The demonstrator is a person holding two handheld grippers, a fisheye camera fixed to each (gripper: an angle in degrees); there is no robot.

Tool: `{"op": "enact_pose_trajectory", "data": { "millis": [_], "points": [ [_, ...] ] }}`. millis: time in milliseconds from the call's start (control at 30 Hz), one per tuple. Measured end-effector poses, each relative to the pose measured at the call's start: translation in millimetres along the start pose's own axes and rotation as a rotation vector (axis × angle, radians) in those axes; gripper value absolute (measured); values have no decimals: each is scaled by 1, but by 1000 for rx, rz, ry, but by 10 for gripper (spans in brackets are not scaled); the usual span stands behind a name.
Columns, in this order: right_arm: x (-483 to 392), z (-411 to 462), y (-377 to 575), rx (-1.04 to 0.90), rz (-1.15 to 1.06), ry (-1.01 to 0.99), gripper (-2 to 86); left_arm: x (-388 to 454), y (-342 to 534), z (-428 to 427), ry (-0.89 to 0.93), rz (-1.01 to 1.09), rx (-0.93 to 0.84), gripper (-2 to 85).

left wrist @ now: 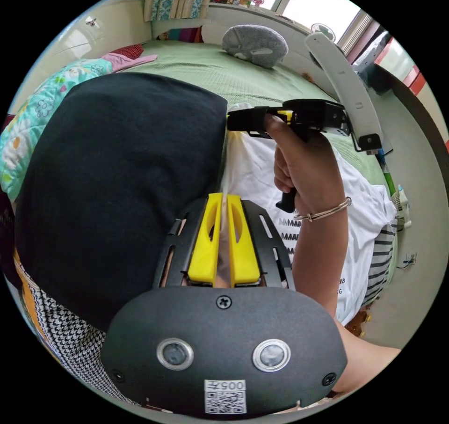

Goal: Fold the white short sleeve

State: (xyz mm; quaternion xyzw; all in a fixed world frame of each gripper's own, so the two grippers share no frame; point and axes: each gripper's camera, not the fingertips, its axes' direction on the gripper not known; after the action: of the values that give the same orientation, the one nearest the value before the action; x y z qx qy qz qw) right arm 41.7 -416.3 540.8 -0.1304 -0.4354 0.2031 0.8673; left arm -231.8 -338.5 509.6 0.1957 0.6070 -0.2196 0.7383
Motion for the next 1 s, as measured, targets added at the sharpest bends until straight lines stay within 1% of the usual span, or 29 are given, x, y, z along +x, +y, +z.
{"op": "enact_pose_trajectory", "data": {
  "millis": [100, 133, 300, 400, 533, 633, 700, 767, 800, 900, 967, 1000],
  "points": [
    [8, 16, -2, -42, 16, -20, 1, 0, 1, 0, -20, -3, -5, 35],
    [10, 25, -3, -88, 13, -26, 5, -1, 1, 1, -15, -11, -9, 35],
    [20, 10, -1, -59, -11, -76, 47, -6, 2, 0, 21, -37, -6, 36],
    [23, -14, 3, -9, -30, -55, 62, -7, 2, 1, 20, -38, -13, 36],
    [34, -39, 9, 33, -19, 55, 72, -6, 2, 2, 11, -32, -19, 35],
    [50, -36, 9, -24, 23, 135, 66, -7, 2, 2, 18, -35, -20, 35],
    [62, -23, 7, -95, 46, 124, 62, -8, 2, 2, 22, -36, -23, 35],
    [75, 0, 3, -207, 76, 136, 62, -8, 1, 4, 25, -34, -31, 36],
    [77, 4, 3, -222, 74, 140, 62, -8, 1, 5, 26, -33, -34, 36],
    [78, -4, 1, -170, 89, 149, 61, -9, 0, 8, 29, -33, -48, 36],
    [77, -26, 3, -32, 118, 207, 58, -11, -1, 9, 43, -38, -53, 36],
    [77, -32, 4, 8, 129, 218, 55, -12, -1, 9, 48, -39, -53, 36]
  ]
}}
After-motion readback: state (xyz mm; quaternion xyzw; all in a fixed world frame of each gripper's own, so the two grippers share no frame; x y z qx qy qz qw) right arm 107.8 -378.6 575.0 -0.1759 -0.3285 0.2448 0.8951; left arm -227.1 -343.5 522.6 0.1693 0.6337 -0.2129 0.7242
